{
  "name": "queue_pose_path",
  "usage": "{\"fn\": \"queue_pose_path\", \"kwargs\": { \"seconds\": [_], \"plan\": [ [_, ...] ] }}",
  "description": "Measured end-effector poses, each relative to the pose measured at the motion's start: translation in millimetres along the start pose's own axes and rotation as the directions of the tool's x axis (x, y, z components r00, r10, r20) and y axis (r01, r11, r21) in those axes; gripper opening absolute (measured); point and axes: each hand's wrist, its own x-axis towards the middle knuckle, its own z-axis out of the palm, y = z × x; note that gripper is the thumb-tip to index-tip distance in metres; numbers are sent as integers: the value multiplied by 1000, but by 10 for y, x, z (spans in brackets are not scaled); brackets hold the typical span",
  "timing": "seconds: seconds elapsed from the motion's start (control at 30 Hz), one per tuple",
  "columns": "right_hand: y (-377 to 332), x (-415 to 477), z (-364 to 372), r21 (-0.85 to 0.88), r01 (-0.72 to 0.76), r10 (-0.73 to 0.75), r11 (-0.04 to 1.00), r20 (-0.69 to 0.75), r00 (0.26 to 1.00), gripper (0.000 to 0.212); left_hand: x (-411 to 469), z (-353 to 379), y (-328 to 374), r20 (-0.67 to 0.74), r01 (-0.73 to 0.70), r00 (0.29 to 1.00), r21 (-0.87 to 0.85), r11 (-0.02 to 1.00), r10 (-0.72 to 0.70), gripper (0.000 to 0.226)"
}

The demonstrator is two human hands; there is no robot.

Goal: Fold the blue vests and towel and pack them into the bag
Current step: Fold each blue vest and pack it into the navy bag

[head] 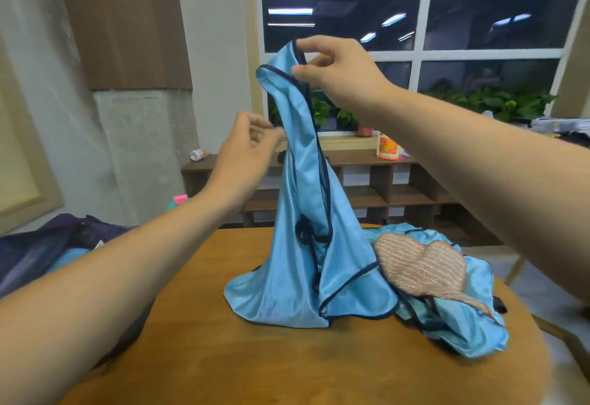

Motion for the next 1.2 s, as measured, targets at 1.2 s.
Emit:
{"fn": "queue_pose_path", "kwargs": {
  "seconds": [1.2],
  "plan": [
    [791, -834, 789, -404, -99, 220, 909, 267, 938, 31, 635, -492, 77, 111, -31, 993, -179, 983, 51, 9]
  ]
}}
